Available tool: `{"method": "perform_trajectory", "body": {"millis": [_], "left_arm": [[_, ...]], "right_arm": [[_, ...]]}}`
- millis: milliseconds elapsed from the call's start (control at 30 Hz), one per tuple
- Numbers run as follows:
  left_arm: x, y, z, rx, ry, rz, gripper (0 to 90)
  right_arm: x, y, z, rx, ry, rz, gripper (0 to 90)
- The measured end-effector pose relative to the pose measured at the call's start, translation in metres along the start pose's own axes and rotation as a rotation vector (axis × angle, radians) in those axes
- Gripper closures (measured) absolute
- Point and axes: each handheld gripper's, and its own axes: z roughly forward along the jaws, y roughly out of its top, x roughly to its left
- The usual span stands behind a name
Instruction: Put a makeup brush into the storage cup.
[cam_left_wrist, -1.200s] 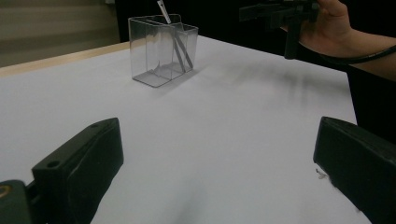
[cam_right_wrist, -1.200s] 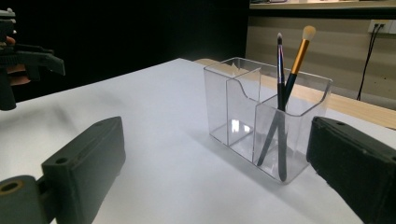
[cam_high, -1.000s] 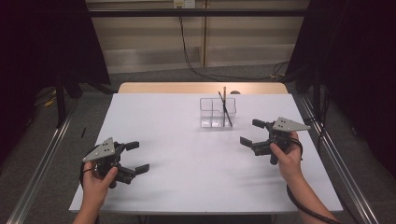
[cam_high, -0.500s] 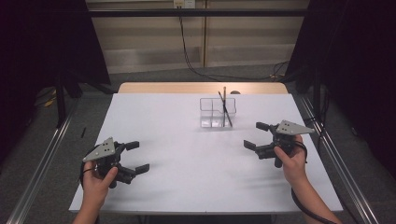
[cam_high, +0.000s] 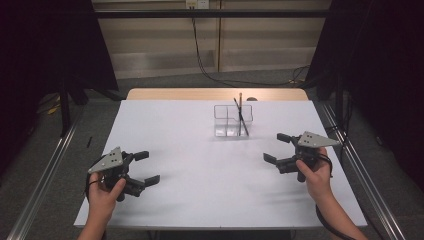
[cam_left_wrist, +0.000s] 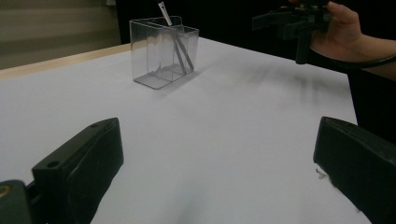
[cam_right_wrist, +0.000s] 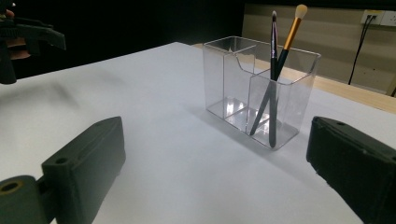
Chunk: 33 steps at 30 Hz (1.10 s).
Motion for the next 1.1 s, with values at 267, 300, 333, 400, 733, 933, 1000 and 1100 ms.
{"method": "perform_trajectory", "body": {"millis": [267,300,333,400,733,933,1000,1100], "left_arm": [[0.0,0.0,0.001,-0.001,-0.001,0.001,1.5],[0.0,0.0,0.001,0.001,-0.001,0.003,1.6],[0.0,0.0,0.001,0.001,-0.001,0.003,1.6],[0.0,0.0,0.001,0.001,-0.001,0.003,1.6],[0.0,0.0,0.002,-0.001,-0.004,0.002,1.5],[0.001,0.001,0.001,-0.003,-0.001,0.002,1.5],[0.001,0.001,0.001,-0.002,0.0,0.002,1.5],[0.001,0.0,0.001,-0.003,0.001,0.003,1.5]], "right_arm": [[0.002,-0.002,-0.006,0.01,-0.004,-0.005,4.4],[0.003,-0.002,-0.007,0.011,-0.004,-0.005,4.5],[0.003,-0.002,-0.008,0.012,-0.008,-0.007,4.4],[0.004,-0.003,-0.009,0.015,-0.007,-0.003,4.4],[0.005,-0.006,-0.018,0.03,-0.02,-0.002,4.4],[0.005,-0.008,-0.024,0.033,-0.023,0.001,4.4],[0.006,-0.008,-0.027,0.034,-0.025,0.0,4.4],[0.007,-0.009,-0.031,0.031,-0.025,0.004,4.4]]}}
